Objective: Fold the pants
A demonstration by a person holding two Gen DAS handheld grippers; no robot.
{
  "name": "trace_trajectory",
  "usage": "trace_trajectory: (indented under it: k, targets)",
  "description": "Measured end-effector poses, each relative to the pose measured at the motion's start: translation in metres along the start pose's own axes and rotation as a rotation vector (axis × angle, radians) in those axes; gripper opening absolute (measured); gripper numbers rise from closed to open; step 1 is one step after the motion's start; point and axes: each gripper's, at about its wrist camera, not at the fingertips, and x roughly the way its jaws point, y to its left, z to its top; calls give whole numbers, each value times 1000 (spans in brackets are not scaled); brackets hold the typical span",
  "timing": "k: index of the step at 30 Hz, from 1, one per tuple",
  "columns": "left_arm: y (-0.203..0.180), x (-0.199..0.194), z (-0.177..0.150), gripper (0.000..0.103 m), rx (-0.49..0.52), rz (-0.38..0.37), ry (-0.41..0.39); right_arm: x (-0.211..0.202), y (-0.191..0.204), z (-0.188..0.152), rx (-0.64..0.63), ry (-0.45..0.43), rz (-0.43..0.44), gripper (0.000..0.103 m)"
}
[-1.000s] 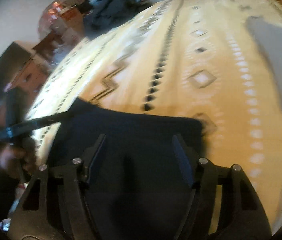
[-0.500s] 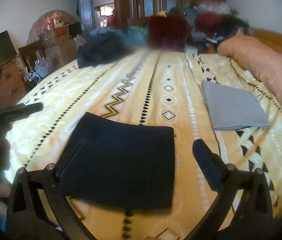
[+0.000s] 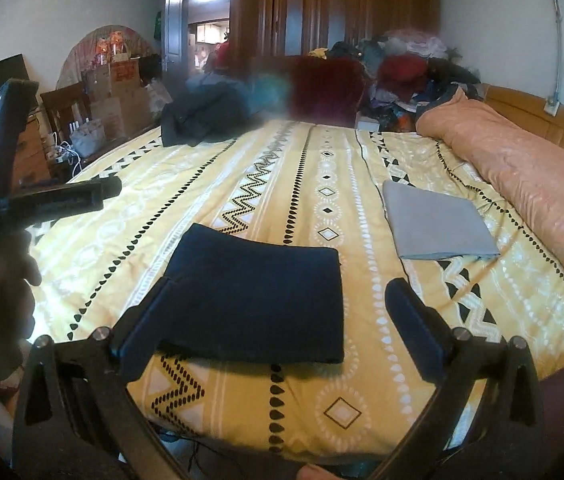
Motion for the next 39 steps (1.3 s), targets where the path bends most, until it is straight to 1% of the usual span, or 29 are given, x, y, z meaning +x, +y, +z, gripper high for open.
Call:
trace_trajectory:
  k: [8, 12, 15, 17, 20, 22, 25, 26, 28, 30, 32, 34, 36, 39]
  targets:
    - [-11, -11, 3, 103, 18, -4, -7, -20, -5, 7, 8, -48, -45, 103]
    - [-16, -13, 4, 103, 19, 72, -5, -32, -7, 14, 23, -89, -66, 103]
    - [-14, -14, 4, 103, -20, 36, 15, -39, -5, 19, 11, -100, -73, 103]
    - [-12, -14, 5, 103, -50, 15, 28, -40, -3, 23, 7, -88, -86, 103]
    - [-6, -17, 5, 103, -89, -23, 32, -40, -2, 24, 2, -79, -77, 103]
    - [-3, -20, 4, 103, -105, -40, 15, -39, -1, 24, -1, -69, -58, 103]
    - [-1, -25, 5, 103, -112, -45, -5, -33, -4, 24, 32, -13, 15, 103]
    - [-1, -28, 5, 103, -112, -41, -15, -30, -5, 24, 45, 10, 28, 103]
    - [-3, -30, 6, 103, -96, -7, -28, -26, -7, 25, 57, 44, 44, 103]
    - [-4, -30, 6, 103, -83, 10, -20, -24, -5, 25, 52, 63, 45, 103]
    - [-4, -29, 6, 103, -82, 1, -18, -26, -2, 26, 29, 50, 23, 103]
    - [-3, -28, 6, 103, -82, 14, -18, -28, 3, 28, 0, 36, -5, 103]
    - [-2, -27, 6, 103, -79, 26, -13, -29, 5, 30, -17, 27, -10, 103]
    - [-3, -25, 6, 103, -75, 28, -9, -23, 4, 35, -22, 51, -17, 103]
